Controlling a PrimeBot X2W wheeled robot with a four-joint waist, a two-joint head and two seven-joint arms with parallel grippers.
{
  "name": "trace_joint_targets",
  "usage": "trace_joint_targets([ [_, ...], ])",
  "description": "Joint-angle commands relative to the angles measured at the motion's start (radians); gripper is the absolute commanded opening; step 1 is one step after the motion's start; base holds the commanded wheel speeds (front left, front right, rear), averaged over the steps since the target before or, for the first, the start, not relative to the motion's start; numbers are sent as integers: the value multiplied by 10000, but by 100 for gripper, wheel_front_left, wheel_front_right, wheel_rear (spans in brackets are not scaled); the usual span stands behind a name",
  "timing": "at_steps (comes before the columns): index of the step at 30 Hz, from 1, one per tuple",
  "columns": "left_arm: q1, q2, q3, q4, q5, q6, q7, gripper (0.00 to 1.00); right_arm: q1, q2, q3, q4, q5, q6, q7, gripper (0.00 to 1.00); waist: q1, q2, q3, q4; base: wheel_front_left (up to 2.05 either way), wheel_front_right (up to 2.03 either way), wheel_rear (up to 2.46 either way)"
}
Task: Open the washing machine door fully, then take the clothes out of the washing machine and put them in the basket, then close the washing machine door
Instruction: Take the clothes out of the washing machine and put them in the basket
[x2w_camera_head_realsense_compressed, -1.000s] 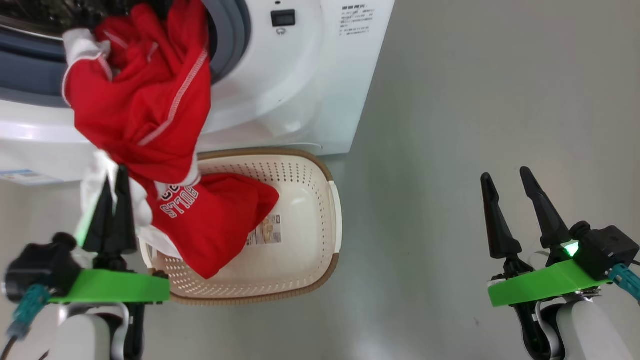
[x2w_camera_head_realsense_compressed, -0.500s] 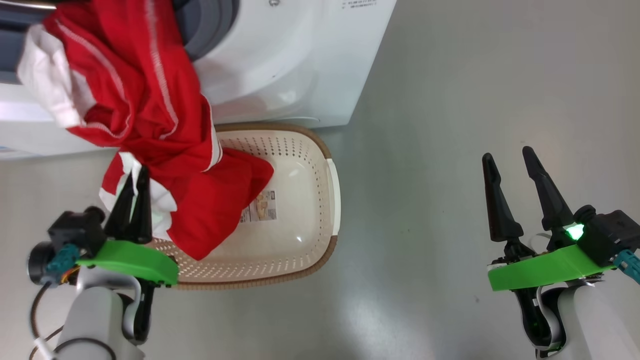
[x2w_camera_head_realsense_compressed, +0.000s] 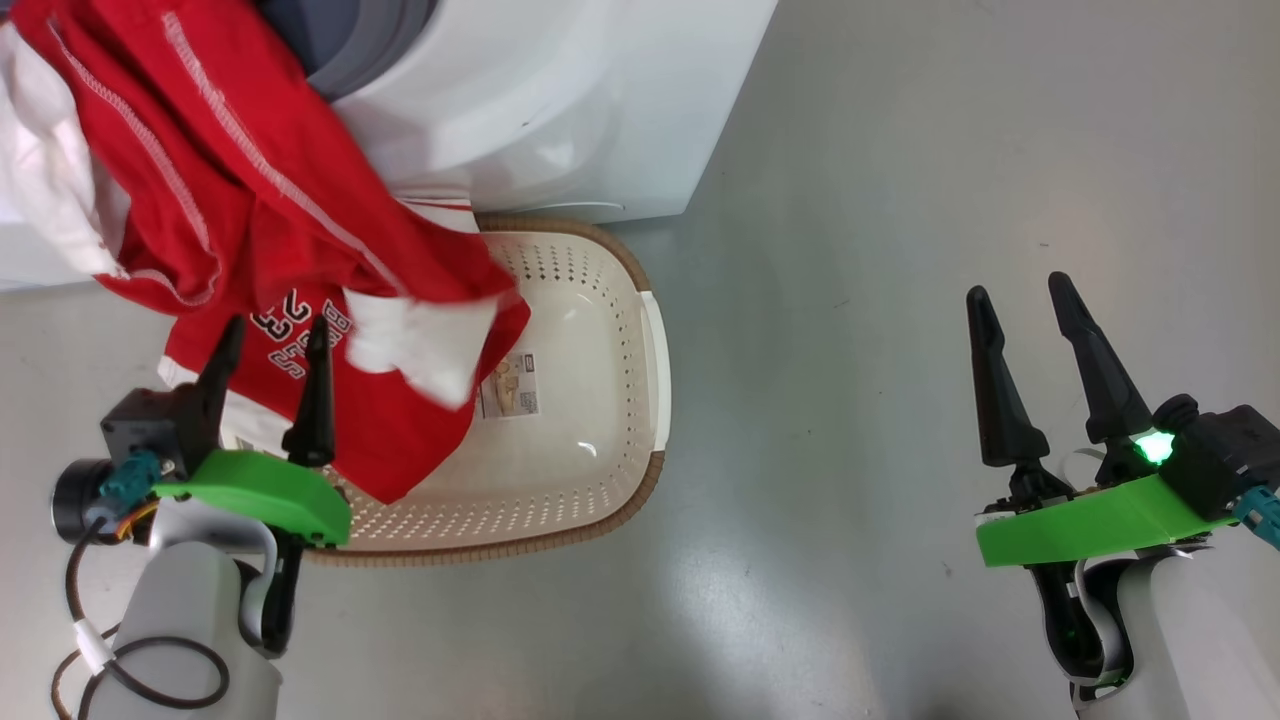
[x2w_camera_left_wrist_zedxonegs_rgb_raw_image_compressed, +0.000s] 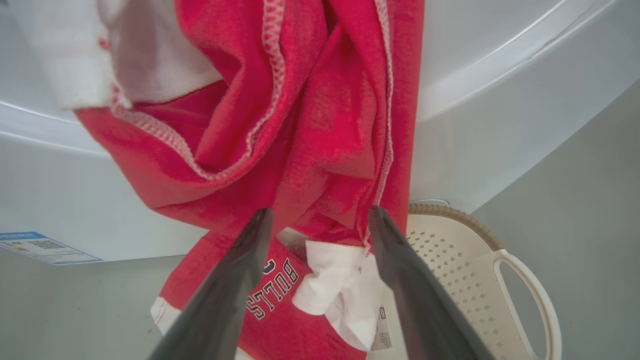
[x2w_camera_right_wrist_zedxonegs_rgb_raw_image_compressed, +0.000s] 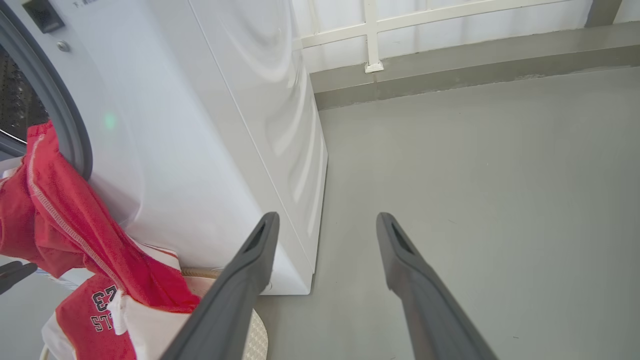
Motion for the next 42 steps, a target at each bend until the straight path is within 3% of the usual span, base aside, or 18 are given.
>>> trace_joint_targets([
  [1,0,340,252,-147,47,-55,-40,100,14,-10,215,-253,28,73,-63,100,0,0,7,2,0,0,0],
  [18,190,244,405,-699,73,-56,-40,100,91,-10,200,-117,-50,73,-63,100,0,0,-428,139,0,0,0],
  [31,826,153,851,-2087,368,-56,-40,100,224,-10,87,-96,-172,73,-63,100,0,0,-739,415,0,0,0],
  [42,2418,-42,1570,-3827,132,-56,-40,100,361,-10,63,-63,-214,73,-63,100,0,0,-930,505,0,0,0],
])
